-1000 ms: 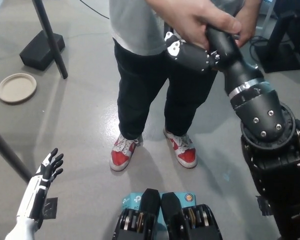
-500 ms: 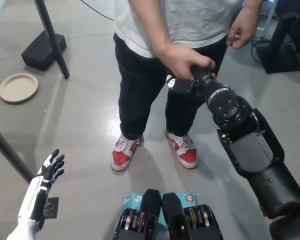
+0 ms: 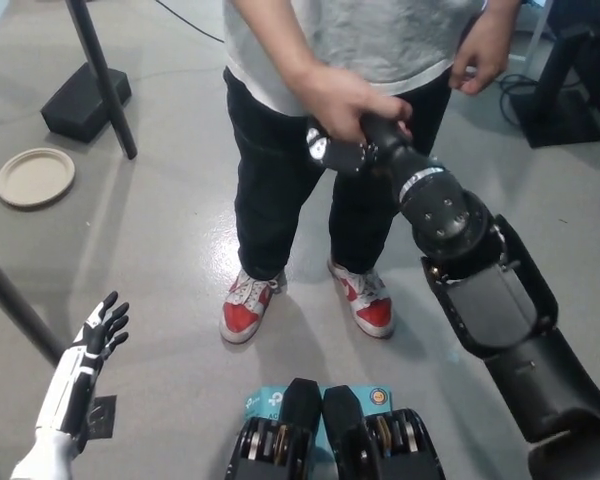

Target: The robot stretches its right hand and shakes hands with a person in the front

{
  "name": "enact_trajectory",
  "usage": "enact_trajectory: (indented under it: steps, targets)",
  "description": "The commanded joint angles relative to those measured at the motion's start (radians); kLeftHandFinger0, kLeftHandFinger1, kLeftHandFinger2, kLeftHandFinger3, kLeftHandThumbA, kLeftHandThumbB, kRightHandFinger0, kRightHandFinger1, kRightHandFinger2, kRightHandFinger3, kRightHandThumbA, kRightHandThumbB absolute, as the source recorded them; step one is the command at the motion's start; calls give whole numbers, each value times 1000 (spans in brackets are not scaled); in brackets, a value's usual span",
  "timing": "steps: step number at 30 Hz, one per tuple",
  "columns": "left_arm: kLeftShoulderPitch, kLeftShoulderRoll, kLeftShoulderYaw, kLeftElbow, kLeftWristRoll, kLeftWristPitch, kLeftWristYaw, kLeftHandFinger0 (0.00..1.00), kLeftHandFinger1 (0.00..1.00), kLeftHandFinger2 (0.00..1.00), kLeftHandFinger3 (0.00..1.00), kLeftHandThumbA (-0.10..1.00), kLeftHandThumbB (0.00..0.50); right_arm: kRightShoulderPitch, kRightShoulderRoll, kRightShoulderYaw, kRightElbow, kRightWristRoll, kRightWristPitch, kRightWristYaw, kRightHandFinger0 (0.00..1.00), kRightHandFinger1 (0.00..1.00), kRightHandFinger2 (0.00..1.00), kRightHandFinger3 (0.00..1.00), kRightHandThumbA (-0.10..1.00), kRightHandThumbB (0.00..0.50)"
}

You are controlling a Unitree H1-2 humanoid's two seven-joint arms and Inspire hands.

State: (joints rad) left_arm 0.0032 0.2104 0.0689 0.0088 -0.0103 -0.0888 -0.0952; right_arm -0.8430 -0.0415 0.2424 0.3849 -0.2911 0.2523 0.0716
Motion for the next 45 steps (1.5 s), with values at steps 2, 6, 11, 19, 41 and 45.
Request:
enact_trajectory:
  steps: [2,6,11,19,41,45]
  targets:
    - [-19,25,3,-47,3,-21,-11,1000,1000,1000,1000,1000,151,85,-59,-31,-842,-36,218,159,1000,1000,1000,1000,248,0]
    - [-21,24,3,-42,5,-19,-9,1000,1000,1000,1000,1000,168,93,-42,-66,-1126,-81,218,186,1000,1000,1000,1000,251,4]
    - [-29,25,2,-37,3,-25,-10,1000,1000,1000,1000,1000,156,81,-19,-84,-1247,-135,218,221,1000,1000,1000,1000,159,11]
    - [-19,23,-2,-42,11,-21,-10,1000,1000,1000,1000,1000,158,96,-38,-95,-948,-77,218,193,1000,1000,1000,1000,-62,21]
    - [-22,29,-7,-50,16,-10,-12,1000,1000,1000,1000,1000,175,-95,-11,-70,254,-32,7,21,1000,1000,1000,1000,142,32]
    - [-25,30,-8,-44,11,-18,-14,1000,1000,1000,1000,1000,159,-90,-11,-63,250,-30,-19,16,1000,1000,1000,1000,143,26]
